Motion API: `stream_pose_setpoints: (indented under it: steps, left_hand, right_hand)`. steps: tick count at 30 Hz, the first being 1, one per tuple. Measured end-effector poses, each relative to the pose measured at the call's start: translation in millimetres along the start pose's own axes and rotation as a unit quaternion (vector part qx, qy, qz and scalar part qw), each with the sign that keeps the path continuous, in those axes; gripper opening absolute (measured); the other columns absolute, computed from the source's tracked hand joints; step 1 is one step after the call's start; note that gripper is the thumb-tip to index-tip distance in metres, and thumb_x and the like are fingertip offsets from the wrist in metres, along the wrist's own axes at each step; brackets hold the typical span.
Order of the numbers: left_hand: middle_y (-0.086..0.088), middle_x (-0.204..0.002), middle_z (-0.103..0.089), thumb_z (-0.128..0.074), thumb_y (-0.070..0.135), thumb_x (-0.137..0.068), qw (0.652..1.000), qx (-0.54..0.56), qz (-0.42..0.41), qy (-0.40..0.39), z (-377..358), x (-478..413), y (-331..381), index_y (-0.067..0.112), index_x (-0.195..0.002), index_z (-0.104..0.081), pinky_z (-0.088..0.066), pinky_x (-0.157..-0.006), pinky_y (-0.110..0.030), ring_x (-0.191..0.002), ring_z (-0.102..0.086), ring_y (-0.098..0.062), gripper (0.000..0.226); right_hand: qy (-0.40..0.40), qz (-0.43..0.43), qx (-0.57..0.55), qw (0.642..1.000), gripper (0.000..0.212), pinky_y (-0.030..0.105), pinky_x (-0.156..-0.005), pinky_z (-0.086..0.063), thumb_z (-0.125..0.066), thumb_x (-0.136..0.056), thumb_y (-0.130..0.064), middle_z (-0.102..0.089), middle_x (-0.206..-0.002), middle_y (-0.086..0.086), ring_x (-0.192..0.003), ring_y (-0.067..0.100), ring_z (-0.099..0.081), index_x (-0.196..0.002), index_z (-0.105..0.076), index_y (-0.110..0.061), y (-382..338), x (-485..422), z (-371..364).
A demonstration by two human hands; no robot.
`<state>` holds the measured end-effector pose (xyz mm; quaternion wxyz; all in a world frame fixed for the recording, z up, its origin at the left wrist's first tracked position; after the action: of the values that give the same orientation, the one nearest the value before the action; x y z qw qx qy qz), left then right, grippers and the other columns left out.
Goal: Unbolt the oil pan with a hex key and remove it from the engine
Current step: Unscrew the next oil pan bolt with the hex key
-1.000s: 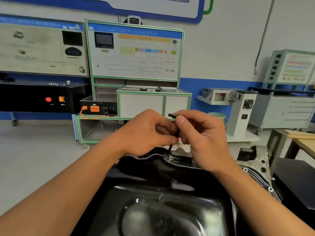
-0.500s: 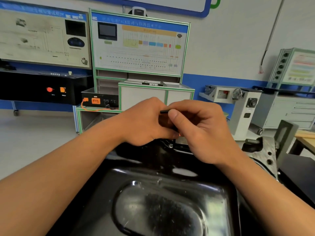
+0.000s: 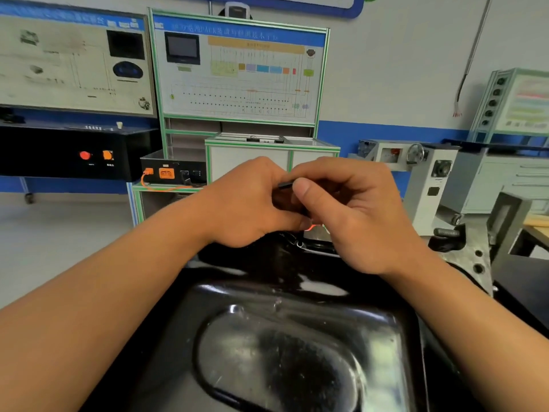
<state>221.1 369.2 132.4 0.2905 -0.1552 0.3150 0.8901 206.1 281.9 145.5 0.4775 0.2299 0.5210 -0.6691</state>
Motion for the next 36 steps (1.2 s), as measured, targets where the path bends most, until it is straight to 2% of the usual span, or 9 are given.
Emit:
stream_pose_setpoints:
  steps: [2,4,8,17,21,23,26,30,36]
  left_hand:
    - [-0.008,-0.067,-0.065,-0.076,0.017,-0.083,1.000,0.006,0.002,-0.004,-1,0,-4,0.020,-0.071,-0.070,-0.049,-0.065,-0.037,-0.064,-0.060,-0.023,0.014]
    - [0.009,-0.051,-0.050,-0.074,0.016,-0.081,1.000,0.021,0.014,-0.001,1,-1,-9,0.028,-0.053,-0.058,-0.038,-0.053,-0.020,-0.051,-0.045,-0.007,0.035]
    - [0.012,-0.044,-0.036,-0.061,-0.006,-0.077,1.000,0.018,0.020,-0.010,-1,-5,-17,0.025,-0.045,-0.041,-0.028,-0.048,-0.014,-0.046,-0.034,-0.005,0.049]
    - [0.012,-0.047,-0.046,-0.063,0.003,-0.081,0.999,0.024,0.025,-0.003,1,-10,-25,0.028,-0.048,-0.051,-0.033,-0.050,-0.015,-0.048,-0.040,-0.003,0.043]
    - [-0.003,-0.057,-0.055,-0.067,0.018,-0.075,1.000,0.005,0.013,0.021,10,-8,-23,0.012,-0.065,-0.061,-0.038,-0.054,-0.026,-0.055,-0.045,-0.006,0.014]
    - [-0.002,-0.056,-0.056,-0.072,0.012,-0.078,0.999,0.001,0.022,0.027,11,-7,-29,0.007,-0.066,-0.061,-0.040,-0.057,-0.027,-0.055,-0.046,-0.008,0.017]
    - [-0.004,-0.052,-0.054,-0.072,0.004,-0.082,0.998,0.010,0.051,0.022,8,-6,-39,0.001,-0.064,-0.058,-0.039,-0.056,-0.033,-0.052,-0.045,-0.009,0.023]
    - [0.013,-0.042,-0.040,-0.073,0.002,-0.082,0.997,0.019,0.071,0.031,5,-7,-43,0.016,-0.052,-0.040,-0.030,-0.049,-0.016,-0.045,-0.034,-0.005,0.046]
    - [0.017,-0.044,-0.047,-0.076,0.004,-0.081,0.997,0.022,0.069,0.028,4,-6,-37,0.022,-0.053,-0.046,-0.034,-0.053,-0.011,-0.045,-0.041,-0.001,0.045]
  right_hand:
    - [-0.016,-0.003,0.000,1.000,0.018,0.024,-0.062,-0.051,-0.059,-0.091,-0.006,-0.074,-0.084,-0.003,-0.068,0.012,-0.067,-0.096,-0.075,-0.013,1,-1,-5]
    - [-0.030,0.004,0.016,0.999,0.016,0.017,-0.055,-0.044,-0.061,-0.089,-0.006,-0.071,-0.076,-0.005,-0.054,0.007,-0.058,-0.090,-0.075,-0.015,0,-3,-11]
    - [-0.025,0.022,0.083,0.996,0.008,0.021,-0.051,-0.039,-0.079,-0.082,-0.022,-0.066,-0.069,0.001,-0.050,0.015,-0.048,-0.084,-0.071,-0.021,1,-7,-15]
    - [0.012,0.029,0.158,0.987,0.007,0.022,-0.054,-0.045,-0.071,-0.085,-0.018,-0.068,-0.067,-0.002,-0.054,0.012,-0.057,-0.088,-0.076,-0.014,1,-8,-9]
    - [-0.032,0.040,0.172,0.984,0.025,0.020,-0.069,-0.049,-0.055,-0.090,-0.010,-0.073,-0.086,-0.003,-0.072,0.003,-0.064,-0.105,-0.074,-0.008,0,-9,-20]
    - [-0.050,0.022,0.155,0.986,0.031,0.021,-0.073,-0.050,-0.047,-0.095,-0.009,-0.072,-0.089,-0.008,-0.074,-0.001,-0.063,-0.117,-0.069,-0.006,8,-10,-23]
    - [-0.054,-0.057,0.059,0.995,0.032,0.029,-0.070,-0.055,-0.043,-0.104,-0.018,-0.070,-0.072,-0.013,-0.065,0.009,-0.067,-0.131,-0.056,-0.010,28,-11,-20]
    - [-0.052,-0.180,-0.124,0.974,0.017,0.021,-0.055,-0.051,-0.044,-0.107,-0.023,-0.075,-0.076,0.001,-0.054,0.018,-0.068,-0.112,-0.058,-0.014,53,-14,-21]
    - [-0.018,-0.229,-0.156,0.961,0.028,0.023,-0.047,-0.041,-0.055,-0.101,-0.035,-0.067,-0.068,0.009,-0.043,0.019,-0.060,-0.091,-0.062,-0.010,64,-17,-17]
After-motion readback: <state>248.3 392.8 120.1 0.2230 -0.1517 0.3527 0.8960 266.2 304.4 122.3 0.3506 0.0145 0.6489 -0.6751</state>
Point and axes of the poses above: each hand's wrist, its own x-axis away from the middle knuckle, its own z-axis out of the back of the hand, y = z × x, the point moved 10 cm from there along -x, towards the middle knuckle
